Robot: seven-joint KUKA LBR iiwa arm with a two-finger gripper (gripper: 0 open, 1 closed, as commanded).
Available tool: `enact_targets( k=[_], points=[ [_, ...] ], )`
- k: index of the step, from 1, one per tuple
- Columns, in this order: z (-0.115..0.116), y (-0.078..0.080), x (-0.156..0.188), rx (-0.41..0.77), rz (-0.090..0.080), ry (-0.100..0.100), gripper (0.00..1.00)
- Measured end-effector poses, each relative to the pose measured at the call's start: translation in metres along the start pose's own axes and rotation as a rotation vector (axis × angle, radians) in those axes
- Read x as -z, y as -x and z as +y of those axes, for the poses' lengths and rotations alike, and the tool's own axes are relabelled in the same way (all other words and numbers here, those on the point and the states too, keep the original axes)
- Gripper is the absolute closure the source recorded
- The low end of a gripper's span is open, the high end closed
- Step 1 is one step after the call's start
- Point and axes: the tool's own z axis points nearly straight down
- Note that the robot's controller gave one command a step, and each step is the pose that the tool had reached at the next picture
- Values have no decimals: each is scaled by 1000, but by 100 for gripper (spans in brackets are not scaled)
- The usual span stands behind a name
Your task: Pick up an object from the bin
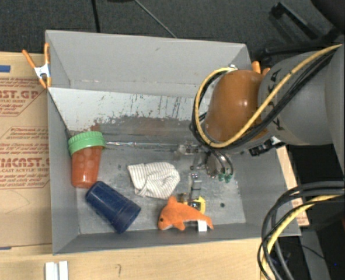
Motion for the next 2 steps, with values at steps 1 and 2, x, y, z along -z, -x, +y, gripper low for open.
enact_targets(
  k=[1,2],
  points=[
    [56,2,-48,-11,5,0,100],
    [56,2,-48,-11,5,0,100]
  ],
)
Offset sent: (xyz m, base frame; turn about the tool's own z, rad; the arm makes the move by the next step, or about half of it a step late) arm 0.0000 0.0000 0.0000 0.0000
